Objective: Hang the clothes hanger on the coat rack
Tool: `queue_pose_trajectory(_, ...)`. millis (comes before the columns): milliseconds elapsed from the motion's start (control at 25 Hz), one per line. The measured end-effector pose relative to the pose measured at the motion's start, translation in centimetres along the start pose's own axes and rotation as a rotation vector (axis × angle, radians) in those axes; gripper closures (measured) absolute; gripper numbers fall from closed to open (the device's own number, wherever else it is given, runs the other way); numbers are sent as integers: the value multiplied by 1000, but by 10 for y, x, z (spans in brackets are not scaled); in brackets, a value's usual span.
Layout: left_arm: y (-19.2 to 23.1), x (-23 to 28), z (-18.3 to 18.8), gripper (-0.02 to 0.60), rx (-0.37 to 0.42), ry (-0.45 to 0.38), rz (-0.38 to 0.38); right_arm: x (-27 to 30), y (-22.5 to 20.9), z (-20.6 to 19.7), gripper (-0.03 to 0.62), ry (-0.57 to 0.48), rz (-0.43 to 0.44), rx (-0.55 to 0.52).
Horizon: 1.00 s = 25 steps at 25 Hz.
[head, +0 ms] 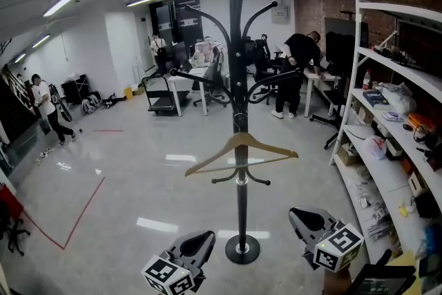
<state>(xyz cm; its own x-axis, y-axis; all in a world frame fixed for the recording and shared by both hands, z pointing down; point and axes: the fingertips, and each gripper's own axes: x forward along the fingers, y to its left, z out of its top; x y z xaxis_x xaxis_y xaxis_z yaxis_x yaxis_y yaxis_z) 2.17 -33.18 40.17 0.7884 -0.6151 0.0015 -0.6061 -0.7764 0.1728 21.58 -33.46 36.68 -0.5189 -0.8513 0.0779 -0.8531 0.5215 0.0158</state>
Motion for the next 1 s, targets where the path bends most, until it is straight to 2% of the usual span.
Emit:
queue_pose_trajectory(120, 5, -33, -3, 583, -14, -6, -1, -1, 32, 0, 586, -15, -22, 7)
queue_pose_trajectory(280, 6, -73, -10, 583, 8, -2, -38, 0, 72, -9, 586, -5, -59, 1)
queue_pose_trajectory(440, 8, -113, -29, 583, -55, 17, -70, -8, 113, -30, 586, 39, -87, 37)
queue_pose_trajectory(600, 4, -141, -47, 583, -77, 49, -79, -26, 144, -45, 586, 92, -113, 59)
queue_pose_trajectory(680, -1, -148, -54, 583, -101, 58, -88, -37, 155, -42, 586, 104, -131, 59)
queue_pose_trajectory(800, -14, -158, -52, 583, -189, 41, -125, -55, 170, -32, 586, 86, -142, 50)
queue_pose_trajectory(1000, -55, -176, -54, 583, -177, 40, -134, -101, 190, -30, 586, 68, -153, 36)
